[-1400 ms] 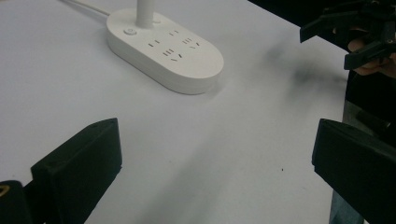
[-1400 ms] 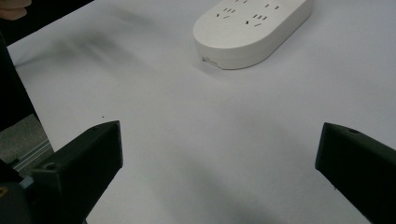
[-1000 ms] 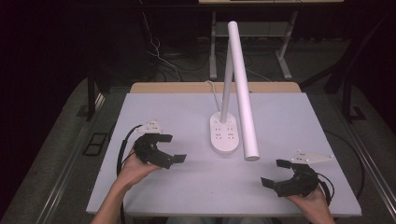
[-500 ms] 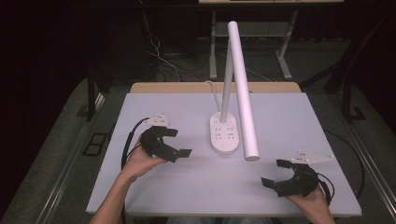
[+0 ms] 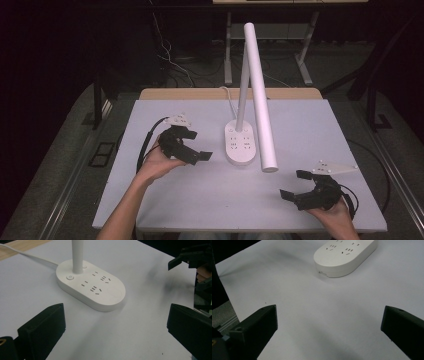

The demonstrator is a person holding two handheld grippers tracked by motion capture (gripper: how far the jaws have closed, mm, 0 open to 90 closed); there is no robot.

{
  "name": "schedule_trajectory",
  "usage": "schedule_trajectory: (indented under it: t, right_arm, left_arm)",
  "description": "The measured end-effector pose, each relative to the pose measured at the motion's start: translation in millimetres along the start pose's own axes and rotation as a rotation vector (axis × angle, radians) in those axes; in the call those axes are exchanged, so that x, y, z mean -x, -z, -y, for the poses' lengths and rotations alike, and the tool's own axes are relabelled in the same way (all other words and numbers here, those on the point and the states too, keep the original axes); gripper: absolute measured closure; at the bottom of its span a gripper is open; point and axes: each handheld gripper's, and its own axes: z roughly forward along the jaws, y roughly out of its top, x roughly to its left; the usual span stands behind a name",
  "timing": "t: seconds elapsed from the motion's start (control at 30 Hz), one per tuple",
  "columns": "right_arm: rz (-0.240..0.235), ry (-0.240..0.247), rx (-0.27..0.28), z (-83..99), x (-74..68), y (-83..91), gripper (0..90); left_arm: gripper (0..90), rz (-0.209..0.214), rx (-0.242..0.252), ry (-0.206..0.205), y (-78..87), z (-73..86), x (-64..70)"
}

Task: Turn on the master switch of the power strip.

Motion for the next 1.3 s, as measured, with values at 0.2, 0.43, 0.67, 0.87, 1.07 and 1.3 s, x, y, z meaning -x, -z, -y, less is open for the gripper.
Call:
schedule_trajectory:
  t: [0.2, 0.43, 0.67, 0.87, 1.07, 1.3]
  right_arm:
    - [-0.001, 0.003, 0.001, -0.2, 0.1, -0.5, 0.2]
    - [-0.001, 0.003, -0.001, -0.1, 0.2, -0.6, 0.2]
    - [0.0, 0.004, -0.002, 0.0, 0.6, -0.9, 0.1]
    - [0.001, 0.002, -0.003, 0.1, 0.8, -0.6, 0.2]
    - [0.001, 0.002, -0.002, 0.3, 1.4, -0.3, 0.2]
    - [0.002, 0.003, -0.002, 0.3, 1.7, -0.3, 0.2]
  left_arm:
    - [0.9, 0.001, -0.007, -0.007, -4.6, -5.5, -3.7]
    - [1.1, -0.005, -0.015, -0.008, -7.6, -11.9, -8.0]
    - [1.3, -0.008, -0.022, 0.004, -12.3, -18.5, -14.3]
    - [2.1, -0.016, -0.035, -0.003, -17.0, -26.3, -19.9]
    - [3.2, -0.027, -0.04, -0.002, -21.9, -33.9, -23.9]
    - [4.7, -0.038, -0.045, -0.011, -27.7, -45.9, -28.5]
